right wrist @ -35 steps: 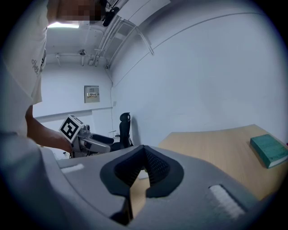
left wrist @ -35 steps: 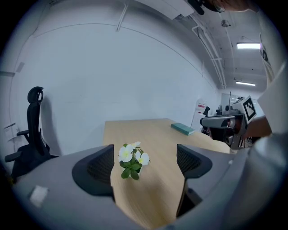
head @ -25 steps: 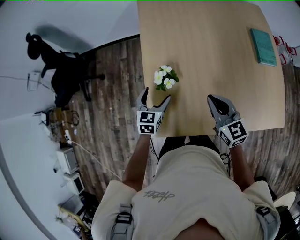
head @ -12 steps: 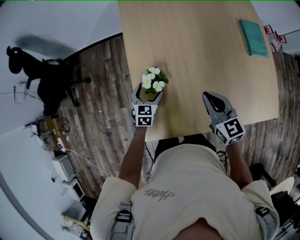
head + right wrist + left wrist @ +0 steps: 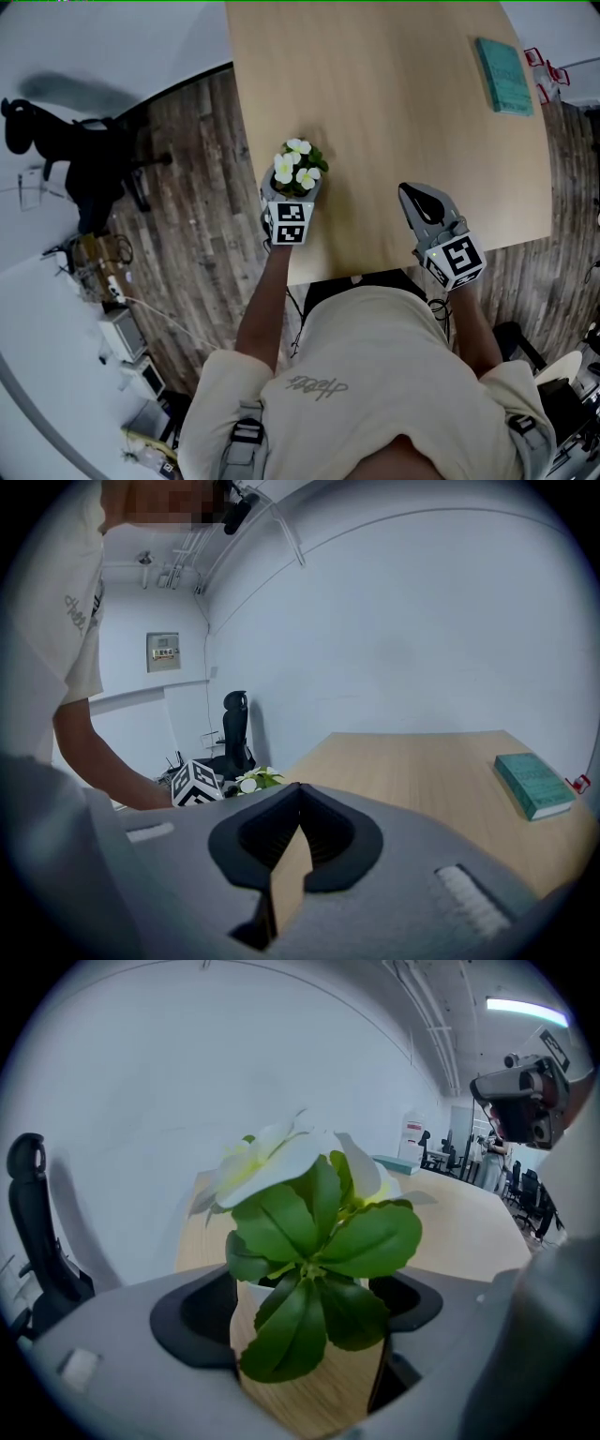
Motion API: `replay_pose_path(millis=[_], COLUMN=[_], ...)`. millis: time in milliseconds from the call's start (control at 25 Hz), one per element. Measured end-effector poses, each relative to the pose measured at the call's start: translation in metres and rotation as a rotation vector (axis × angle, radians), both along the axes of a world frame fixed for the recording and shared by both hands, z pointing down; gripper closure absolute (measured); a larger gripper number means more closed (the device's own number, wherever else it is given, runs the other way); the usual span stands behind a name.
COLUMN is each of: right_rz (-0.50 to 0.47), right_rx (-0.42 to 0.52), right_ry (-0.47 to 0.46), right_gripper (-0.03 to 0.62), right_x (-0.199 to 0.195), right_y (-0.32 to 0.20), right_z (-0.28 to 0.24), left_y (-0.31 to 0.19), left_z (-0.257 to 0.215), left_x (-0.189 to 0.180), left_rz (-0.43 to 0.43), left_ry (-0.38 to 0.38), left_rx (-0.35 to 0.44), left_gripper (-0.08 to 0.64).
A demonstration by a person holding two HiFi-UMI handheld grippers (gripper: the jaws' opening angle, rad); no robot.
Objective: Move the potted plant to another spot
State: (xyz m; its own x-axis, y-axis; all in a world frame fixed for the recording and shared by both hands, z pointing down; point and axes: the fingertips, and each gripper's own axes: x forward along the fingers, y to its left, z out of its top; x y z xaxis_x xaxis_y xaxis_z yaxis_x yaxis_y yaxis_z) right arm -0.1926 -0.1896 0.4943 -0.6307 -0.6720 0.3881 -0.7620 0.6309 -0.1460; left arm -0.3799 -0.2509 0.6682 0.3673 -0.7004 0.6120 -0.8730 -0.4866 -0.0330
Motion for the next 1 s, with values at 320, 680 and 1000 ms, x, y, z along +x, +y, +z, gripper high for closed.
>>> replay_pose_path(millis=[320,680,1000], right_rz=[0.021,0.032,0.048], right_rx=[0.002,-0.008,-0.011], right_ry=[0.004,0.009,0.014], right_gripper=[0.590,0.589,0.589], right_x=[0.012,0.020,0.030], right_y=[-0.011,-0.005,0.000], right_z=[-0.002,0.003,0.005], left_y=[-0.006,-0.009,-0.011], left_z=[0.007,0.016,0.018], left_x=[0.009,0.005,0.005], left_rz=[0.014,-0.018,-0.033], left_ry=[-0.013,-0.013,-0.022], left_rx=[-0.008,-0.022,-0.017], left_gripper=[0.108,0.179,0.199])
